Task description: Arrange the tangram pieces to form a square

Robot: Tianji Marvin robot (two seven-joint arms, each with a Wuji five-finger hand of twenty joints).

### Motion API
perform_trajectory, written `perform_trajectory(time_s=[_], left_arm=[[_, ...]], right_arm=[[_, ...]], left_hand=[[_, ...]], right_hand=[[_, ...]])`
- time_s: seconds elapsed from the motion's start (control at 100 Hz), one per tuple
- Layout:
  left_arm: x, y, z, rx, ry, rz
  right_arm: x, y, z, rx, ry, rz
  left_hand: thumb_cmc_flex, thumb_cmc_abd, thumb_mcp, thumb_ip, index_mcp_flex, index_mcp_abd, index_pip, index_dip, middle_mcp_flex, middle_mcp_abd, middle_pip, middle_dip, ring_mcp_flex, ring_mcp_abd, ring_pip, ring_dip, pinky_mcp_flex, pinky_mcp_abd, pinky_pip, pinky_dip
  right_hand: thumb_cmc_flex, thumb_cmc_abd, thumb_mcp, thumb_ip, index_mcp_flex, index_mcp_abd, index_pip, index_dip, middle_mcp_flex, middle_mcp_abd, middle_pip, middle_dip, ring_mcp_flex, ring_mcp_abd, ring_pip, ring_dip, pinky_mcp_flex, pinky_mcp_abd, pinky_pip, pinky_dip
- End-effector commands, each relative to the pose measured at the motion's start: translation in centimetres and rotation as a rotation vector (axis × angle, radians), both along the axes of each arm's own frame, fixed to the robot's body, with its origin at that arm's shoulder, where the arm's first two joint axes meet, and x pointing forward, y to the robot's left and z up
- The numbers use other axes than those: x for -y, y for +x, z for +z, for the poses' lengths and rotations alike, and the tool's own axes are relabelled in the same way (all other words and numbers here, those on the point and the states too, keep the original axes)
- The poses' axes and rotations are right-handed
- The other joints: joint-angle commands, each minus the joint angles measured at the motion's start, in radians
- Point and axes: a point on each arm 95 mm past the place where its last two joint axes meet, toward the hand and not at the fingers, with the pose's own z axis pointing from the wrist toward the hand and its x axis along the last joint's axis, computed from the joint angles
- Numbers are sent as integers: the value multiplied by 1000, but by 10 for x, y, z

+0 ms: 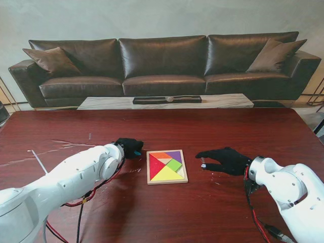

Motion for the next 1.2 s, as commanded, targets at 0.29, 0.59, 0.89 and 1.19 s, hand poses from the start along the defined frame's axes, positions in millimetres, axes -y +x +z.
perform_trajectory(time_s=[0.29,0.59,0.89,1.19], left_arm=[[-28,-37,-56,-204,89,46],[-28,-37,-58,-209,85,55],[-27,-37,-59,-193,77,69],[-25,-36,-58,-151,46,72]], right_arm=[[-5,-1,0,0,-1,16],[-5,-1,1,1,-4,17],[-4,-1,1,1,-4,15],[-4,-1,1,1,-6,15]], left_hand=[[72,-40,-81,-1,-20,-51,45,91,24,-144,288,154,-147,-38,132,124,-73,-43,-25,182],[124,-37,-116,13,-53,-71,166,265,33,-201,525,225,-146,-121,358,165,-68,-61,118,358],[133,-45,-92,7,-29,-95,174,683,62,-290,763,253,-151,-181,505,150,-39,-62,244,407],[88,-31,-64,-13,42,-171,197,812,132,-382,833,223,-52,-252,503,171,46,-56,279,387]], right_hand=[[12,8,4,26,14,2,13,-15,13,0,10,0,18,-14,-1,10,-17,9,-6,-19],[13,8,4,26,18,2,15,-14,18,1,10,0,20,-14,-1,10,-17,10,-6,-19],[12,6,4,26,19,1,16,-15,19,-1,10,0,21,-13,0,10,-16,11,-6,-19],[12,5,4,26,19,1,16,-16,19,-1,9,-1,22,-15,-1,10,-17,12,-7,-19]])
